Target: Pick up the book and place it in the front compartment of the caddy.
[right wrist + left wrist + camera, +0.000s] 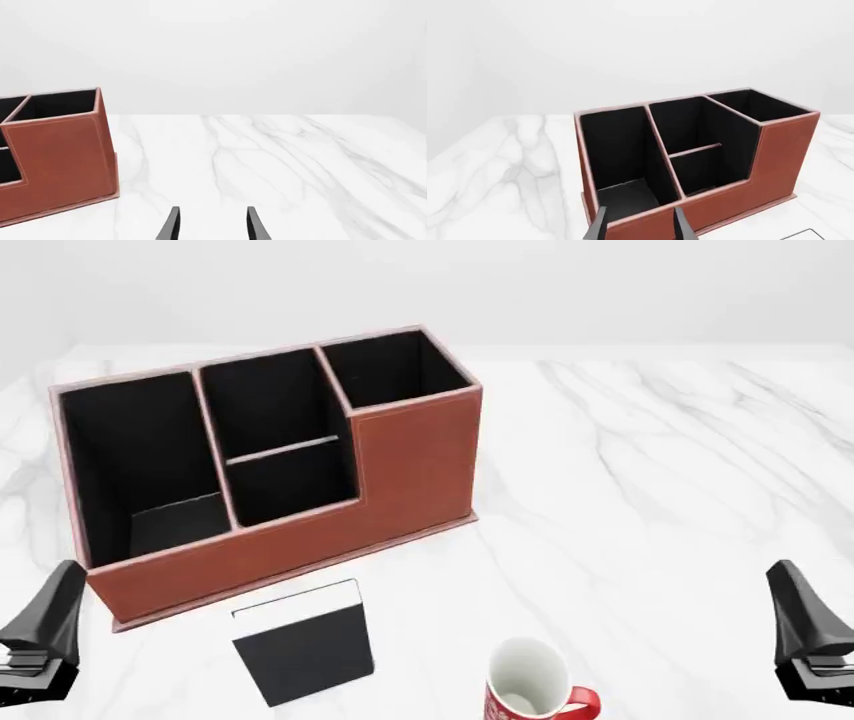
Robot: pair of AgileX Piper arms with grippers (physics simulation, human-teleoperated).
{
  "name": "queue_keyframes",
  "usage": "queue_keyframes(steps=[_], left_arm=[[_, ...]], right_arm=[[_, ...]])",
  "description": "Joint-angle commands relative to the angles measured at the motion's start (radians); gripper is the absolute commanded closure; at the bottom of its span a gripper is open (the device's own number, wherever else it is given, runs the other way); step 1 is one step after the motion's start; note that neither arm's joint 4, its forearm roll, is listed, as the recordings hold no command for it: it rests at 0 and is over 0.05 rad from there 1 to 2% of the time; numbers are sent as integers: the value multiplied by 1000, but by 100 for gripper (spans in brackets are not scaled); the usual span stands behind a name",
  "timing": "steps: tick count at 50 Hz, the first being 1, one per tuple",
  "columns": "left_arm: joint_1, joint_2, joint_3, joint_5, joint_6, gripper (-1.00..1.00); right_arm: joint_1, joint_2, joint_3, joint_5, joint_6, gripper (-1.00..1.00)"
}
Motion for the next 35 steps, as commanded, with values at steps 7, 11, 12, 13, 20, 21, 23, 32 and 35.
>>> queue_keyframes(steps=[7, 11, 12, 13, 20, 21, 23, 32, 35], left_arm=[[0, 6, -3, -2, 0, -100], [0, 7, -3, -2, -1, -100], [1, 7, -3, -3, -2, -100], [1, 7, -3, -3, -2, -100], [-4, 70, 0, -55, -8, -100], [24, 199, 1, -138, -9, -100], [-9, 215, 0, -157, -30, -100], [-12, 470, -125, -149, -20, -100], [-35, 432, -160, -98, 22, -100]], right_arm=[[0, 19, -3, -16, -3, -100], [0, 24, -2, -21, -3, -100], [0, 26, -2, -23, -3, -100], [0, 26, -2, -23, -3, -100], [0, 28, -2, -25, -3, -100], [0, 28, -2, -25, -3, -100], [0, 28, -2, -25, -3, -100], [0, 29, -3, -26, -3, -100], [0, 29, -3, -26, -3, -100]])
